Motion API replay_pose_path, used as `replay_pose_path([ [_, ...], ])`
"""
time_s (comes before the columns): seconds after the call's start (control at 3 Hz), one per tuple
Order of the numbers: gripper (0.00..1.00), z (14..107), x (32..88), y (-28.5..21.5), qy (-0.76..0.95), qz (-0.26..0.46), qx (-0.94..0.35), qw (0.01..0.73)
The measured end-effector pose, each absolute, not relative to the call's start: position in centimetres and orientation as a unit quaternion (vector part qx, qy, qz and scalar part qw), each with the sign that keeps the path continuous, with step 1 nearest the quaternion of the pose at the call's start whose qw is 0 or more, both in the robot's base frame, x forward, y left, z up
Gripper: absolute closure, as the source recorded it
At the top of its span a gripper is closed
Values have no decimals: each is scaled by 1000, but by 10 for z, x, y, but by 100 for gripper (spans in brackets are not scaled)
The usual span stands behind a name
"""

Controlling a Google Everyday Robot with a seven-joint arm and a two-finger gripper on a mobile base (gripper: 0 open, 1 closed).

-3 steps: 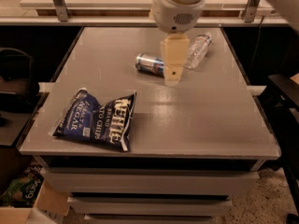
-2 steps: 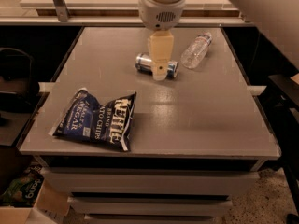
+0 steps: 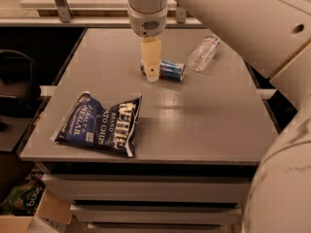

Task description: Move redbull can near blue chip bag

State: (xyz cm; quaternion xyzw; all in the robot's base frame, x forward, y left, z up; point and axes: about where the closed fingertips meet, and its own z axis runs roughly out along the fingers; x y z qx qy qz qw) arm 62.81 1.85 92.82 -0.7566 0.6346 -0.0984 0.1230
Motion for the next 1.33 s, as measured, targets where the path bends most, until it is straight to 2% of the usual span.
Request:
replay_pose_path([
  [0.67,0,926,635,13,643,-104,-747,128],
  [1.33,0,894,663,-19,673,-112,-724,99],
])
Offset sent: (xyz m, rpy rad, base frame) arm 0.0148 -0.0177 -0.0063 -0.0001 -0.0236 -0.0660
